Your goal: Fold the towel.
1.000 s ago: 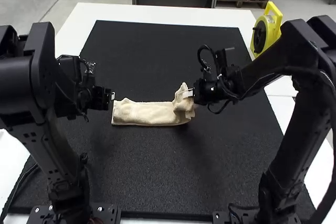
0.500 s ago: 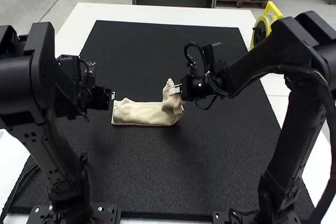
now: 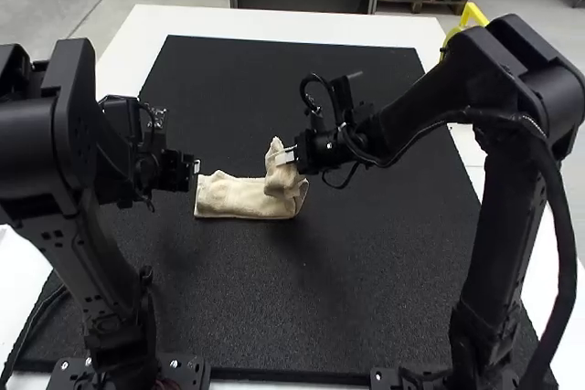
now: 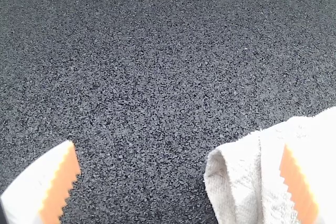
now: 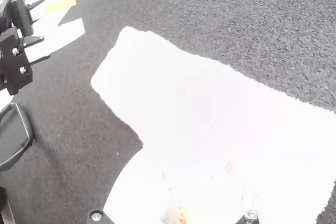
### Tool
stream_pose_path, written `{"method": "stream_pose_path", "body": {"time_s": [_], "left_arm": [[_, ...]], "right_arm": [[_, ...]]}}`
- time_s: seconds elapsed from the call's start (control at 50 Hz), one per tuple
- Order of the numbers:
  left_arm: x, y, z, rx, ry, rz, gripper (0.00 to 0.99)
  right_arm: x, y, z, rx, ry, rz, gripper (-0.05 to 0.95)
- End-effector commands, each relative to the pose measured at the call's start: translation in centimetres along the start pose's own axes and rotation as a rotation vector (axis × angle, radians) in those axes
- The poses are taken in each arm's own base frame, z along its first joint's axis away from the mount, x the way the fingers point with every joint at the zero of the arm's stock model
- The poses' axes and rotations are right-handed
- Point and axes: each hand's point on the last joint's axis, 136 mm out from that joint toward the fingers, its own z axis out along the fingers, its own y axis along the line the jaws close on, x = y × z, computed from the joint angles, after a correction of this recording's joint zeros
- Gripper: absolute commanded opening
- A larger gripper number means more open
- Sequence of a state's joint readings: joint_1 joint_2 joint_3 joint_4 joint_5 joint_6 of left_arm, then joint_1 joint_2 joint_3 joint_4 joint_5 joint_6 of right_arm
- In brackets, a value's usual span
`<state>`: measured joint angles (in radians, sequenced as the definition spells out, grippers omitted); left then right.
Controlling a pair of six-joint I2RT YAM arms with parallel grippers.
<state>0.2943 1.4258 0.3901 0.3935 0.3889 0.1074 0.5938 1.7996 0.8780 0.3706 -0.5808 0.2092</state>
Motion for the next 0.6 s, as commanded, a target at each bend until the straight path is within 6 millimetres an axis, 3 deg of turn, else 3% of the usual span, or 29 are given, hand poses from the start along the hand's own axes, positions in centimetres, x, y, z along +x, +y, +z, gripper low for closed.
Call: {"method": "stream_pose_path", "body": {"time_s": [0.0, 0.58], "left_arm": [[-1.8, 0.4, -0.2, -0.01, -0.047, 0.006, 0.9], [-1.6, 0.4, -0.2, -0.01, -0.037, 0.0, 0.9]], "right_arm": [[-1.2, 1.8, 0.7, -0.055, -0.013, -0.017, -0.02], [-1.9, 4.8, 3.5, -0.128, 0.004, -0.046, -0.02]]}}
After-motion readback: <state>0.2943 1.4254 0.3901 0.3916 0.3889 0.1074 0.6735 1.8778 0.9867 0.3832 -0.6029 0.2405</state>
